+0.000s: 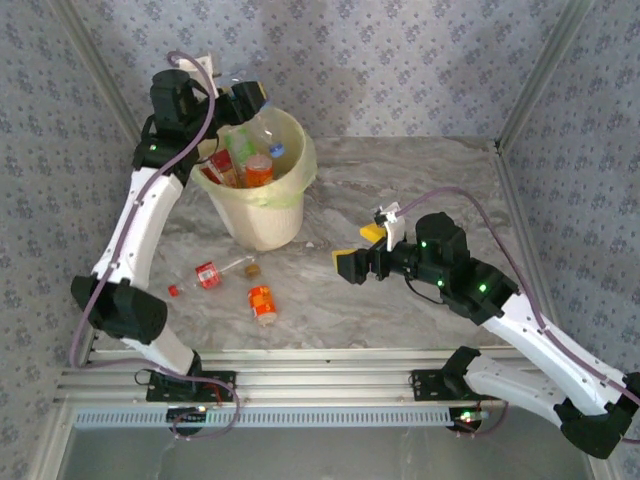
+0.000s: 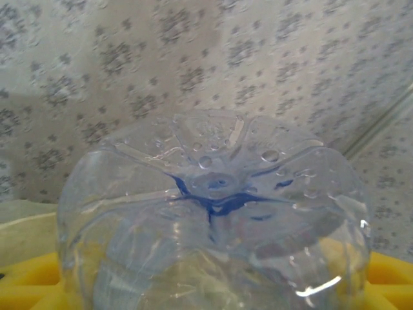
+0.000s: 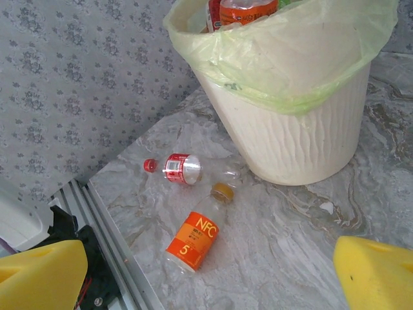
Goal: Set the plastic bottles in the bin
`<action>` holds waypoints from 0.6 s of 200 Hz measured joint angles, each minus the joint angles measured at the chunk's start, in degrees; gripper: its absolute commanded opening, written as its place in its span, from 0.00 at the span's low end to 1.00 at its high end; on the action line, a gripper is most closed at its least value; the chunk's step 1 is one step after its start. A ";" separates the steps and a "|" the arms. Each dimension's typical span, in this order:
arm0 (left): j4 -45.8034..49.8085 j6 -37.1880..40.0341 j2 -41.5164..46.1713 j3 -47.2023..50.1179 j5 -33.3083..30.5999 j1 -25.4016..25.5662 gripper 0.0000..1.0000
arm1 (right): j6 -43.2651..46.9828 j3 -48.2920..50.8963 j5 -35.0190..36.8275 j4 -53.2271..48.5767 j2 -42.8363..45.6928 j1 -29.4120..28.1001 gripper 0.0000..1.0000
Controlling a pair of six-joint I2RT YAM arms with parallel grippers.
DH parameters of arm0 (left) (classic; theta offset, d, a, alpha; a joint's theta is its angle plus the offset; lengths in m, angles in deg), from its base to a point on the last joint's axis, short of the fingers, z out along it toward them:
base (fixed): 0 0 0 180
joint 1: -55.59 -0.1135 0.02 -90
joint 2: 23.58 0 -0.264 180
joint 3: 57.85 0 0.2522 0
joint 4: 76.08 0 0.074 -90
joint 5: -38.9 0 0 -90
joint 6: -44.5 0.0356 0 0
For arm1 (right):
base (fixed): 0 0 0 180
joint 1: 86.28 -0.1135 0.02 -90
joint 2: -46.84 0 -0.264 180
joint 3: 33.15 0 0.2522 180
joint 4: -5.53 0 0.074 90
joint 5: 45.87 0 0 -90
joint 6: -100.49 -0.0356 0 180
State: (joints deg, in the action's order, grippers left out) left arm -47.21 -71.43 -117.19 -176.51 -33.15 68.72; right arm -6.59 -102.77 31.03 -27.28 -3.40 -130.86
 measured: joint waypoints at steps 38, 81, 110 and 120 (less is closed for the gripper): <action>0.59 0.66 -7.04 -3.39 -1.09 -0.76 0.71 | 0.00 0.00 0.63 -0.57 0.00 -0.11 1.00; 2.01 1.22 -10.38 -3.50 -2.23 -0.74 0.73 | 0.00 0.00 1.57 -1.55 0.00 -0.11 1.00; 2.43 1.36 -10.78 -3.50 -2.89 -0.76 0.77 | 0.00 0.00 2.05 -2.16 0.00 -0.11 1.00; 2.75 1.44 -10.78 -3.50 -3.04 -0.76 0.81 | 0.00 0.00 2.21 -2.23 -0.02 -0.11 1.00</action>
State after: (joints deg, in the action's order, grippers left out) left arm -44.45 -69.99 -127.96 -180.01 -36.19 67.95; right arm -6.59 -102.77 33.23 -29.51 -3.42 -130.97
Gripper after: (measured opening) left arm 0.778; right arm 0.998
